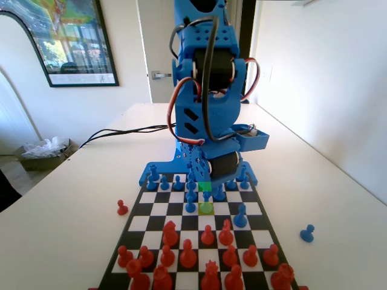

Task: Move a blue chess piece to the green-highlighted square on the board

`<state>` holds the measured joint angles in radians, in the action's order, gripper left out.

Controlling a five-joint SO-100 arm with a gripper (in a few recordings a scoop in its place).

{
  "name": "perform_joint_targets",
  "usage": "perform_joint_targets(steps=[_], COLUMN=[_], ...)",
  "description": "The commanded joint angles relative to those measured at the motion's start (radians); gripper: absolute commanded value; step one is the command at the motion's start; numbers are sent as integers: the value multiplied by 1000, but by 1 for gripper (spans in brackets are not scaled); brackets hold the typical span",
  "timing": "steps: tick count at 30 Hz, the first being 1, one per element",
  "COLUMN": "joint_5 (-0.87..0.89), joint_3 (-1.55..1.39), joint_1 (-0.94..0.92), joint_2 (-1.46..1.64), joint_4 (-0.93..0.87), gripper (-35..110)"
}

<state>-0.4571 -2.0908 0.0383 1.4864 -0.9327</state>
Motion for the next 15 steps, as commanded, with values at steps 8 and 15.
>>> perform_joint_targets(steps=[8,15], joint_5=[-34,-49], joint_3=[9,15], joint_1=[5,-2], joint_2=[-5,-35], joint_4=[37,51], gripper=[10,10])
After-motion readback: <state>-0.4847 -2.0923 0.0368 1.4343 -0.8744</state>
